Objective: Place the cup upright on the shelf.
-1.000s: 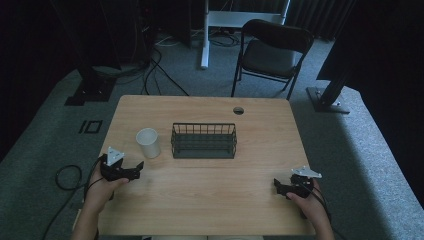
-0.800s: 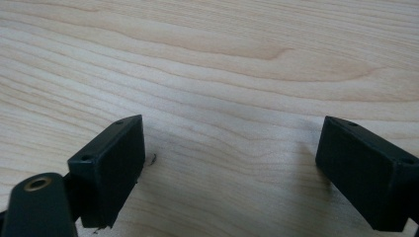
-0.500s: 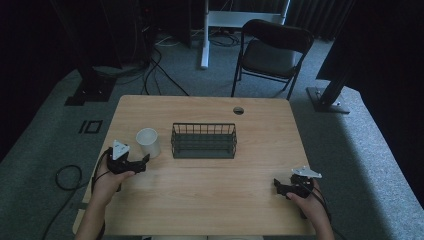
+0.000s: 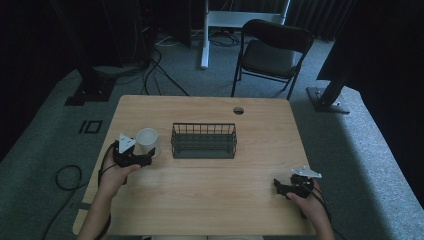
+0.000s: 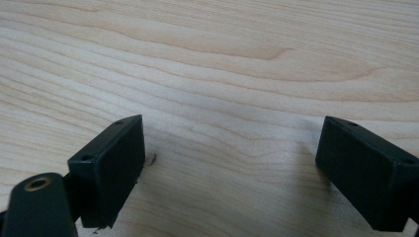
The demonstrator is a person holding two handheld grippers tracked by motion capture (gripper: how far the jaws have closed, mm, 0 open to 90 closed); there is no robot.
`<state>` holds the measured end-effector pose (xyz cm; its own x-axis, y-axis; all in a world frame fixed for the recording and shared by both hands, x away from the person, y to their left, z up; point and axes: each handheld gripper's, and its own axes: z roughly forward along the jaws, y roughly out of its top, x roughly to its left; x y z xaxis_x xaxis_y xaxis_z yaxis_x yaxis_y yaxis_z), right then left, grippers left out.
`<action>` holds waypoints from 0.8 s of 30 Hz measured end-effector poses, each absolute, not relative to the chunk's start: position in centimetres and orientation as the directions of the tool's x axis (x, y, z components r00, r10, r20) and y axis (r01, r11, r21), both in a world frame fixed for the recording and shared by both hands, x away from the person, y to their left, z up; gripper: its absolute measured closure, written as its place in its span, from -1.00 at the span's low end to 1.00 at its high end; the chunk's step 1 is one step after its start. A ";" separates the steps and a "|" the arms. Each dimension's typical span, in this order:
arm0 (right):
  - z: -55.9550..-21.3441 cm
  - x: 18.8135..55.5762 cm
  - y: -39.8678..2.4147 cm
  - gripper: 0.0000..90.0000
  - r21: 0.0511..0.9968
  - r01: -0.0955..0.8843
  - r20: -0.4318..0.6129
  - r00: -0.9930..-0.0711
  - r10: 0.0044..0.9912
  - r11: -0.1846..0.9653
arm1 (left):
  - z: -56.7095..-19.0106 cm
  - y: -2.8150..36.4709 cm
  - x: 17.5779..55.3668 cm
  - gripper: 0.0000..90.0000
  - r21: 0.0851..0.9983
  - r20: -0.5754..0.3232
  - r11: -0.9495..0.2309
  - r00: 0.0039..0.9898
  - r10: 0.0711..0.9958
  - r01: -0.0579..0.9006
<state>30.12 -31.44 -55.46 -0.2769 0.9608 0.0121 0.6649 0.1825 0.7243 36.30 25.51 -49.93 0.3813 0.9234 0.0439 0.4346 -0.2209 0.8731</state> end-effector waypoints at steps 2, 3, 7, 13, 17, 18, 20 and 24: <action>-55.5 30.1 -31.4 -0.75 0.724 0.665 0.012 -0.277 0.961 0.183 | -49.9 25.5 36.4 -0.89 0.874 0.041 -0.217 0.379 0.925 0.435; -55.5 30.1 -31.4 -0.75 0.724 0.665 0.012 -0.277 0.961 0.183 | -49.9 25.3 36.7 -0.89 0.876 0.036 -0.212 0.380 0.924 0.433; -55.5 30.1 -31.4 -0.75 0.724 0.665 0.012 -0.277 0.961 0.183 | -50.0 25.0 37.2 -0.89 0.876 0.037 -0.216 0.385 0.922 0.432; -55.5 30.1 -31.4 -0.75 0.724 0.665 0.012 -0.277 0.961 0.183 | -50.0 24.6 37.9 -0.88 0.878 0.040 -0.213 0.380 0.924 0.427; -55.5 30.1 -31.4 -0.75 0.724 0.665 0.012 -0.277 0.961 0.182 | -50.2 24.5 38.3 -0.85 0.878 0.046 -0.219 0.382 0.923 0.425; -55.5 30.1 -31.4 -0.75 0.724 0.665 0.013 -0.277 0.961 0.182 | -50.2 24.5 38.4 -0.81 0.877 0.047 -0.221 0.381 0.923 0.427; -55.5 30.1 -31.4 -0.75 0.724 0.665 0.013 -0.277 0.961 0.182 | -50.3 24.4 38.6 -0.79 0.875 0.052 -0.224 0.378 0.924 0.428; -55.5 30.1 -31.4 -0.75 0.724 0.665 0.012 -0.277 0.961 0.183 | -50.3 24.3 38.8 -0.67 0.880 0.060 -0.224 0.370 0.927 0.418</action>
